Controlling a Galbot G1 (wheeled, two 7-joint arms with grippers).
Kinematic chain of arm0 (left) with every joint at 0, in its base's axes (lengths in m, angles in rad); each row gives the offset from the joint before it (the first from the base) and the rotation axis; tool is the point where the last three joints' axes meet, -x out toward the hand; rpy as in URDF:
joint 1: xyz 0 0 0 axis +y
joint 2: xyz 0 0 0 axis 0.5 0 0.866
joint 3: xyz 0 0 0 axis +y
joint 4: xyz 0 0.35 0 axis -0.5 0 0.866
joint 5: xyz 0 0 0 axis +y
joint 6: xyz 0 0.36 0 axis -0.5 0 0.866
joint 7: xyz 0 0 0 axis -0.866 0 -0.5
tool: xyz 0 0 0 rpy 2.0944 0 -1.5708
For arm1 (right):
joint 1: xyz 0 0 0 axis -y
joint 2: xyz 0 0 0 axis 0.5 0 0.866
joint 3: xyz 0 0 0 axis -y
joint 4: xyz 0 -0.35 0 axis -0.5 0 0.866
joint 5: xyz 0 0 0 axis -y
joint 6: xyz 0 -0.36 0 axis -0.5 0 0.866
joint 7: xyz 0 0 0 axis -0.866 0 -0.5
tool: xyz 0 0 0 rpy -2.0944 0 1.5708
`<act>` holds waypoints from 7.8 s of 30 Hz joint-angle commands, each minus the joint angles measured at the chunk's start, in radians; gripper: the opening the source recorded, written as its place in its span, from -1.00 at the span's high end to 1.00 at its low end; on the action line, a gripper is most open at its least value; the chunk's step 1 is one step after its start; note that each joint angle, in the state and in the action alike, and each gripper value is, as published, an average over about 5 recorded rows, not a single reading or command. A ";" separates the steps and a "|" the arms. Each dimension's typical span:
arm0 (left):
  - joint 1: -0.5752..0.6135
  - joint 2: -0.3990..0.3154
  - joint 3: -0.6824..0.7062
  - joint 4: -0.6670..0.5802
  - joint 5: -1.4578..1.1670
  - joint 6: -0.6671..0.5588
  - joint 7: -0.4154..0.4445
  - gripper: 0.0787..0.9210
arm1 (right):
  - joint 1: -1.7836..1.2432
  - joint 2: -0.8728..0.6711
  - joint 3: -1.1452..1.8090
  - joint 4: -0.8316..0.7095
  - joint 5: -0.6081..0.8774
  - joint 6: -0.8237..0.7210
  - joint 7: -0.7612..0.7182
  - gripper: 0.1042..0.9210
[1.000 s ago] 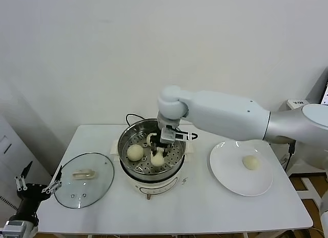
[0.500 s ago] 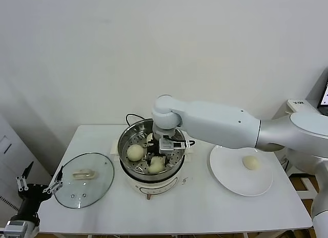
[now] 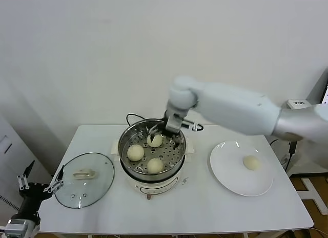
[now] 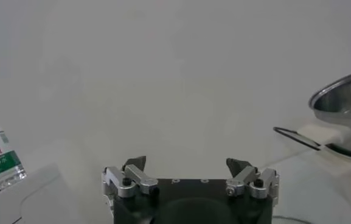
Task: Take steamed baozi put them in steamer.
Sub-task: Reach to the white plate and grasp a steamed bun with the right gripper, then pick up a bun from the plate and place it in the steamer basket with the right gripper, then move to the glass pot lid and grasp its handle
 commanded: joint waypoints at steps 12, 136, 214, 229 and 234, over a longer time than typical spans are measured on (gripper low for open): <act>0.003 -0.005 0.016 -0.012 0.023 0.008 -0.001 -0.77 | -0.293 -0.426 0.192 -0.352 -0.168 -0.229 -0.033 -0.76; 0.010 -0.008 0.005 0.019 0.007 -0.023 -0.001 -0.77 | 0.079 -0.054 -0.104 -0.095 0.840 -0.790 0.494 -0.74; -0.312 0.067 0.181 0.561 1.376 -0.291 -0.328 -0.77 | -2.453 0.086 2.058 0.690 0.612 -0.201 1.150 -0.76; -0.399 0.087 0.181 0.683 1.383 -0.229 -0.329 -0.77 | -2.470 0.103 2.070 0.697 0.609 -0.190 1.143 -0.76; -0.424 0.090 0.184 0.704 1.371 -0.230 -0.337 -0.77 | -2.473 0.106 2.070 0.699 0.607 -0.189 1.143 -0.76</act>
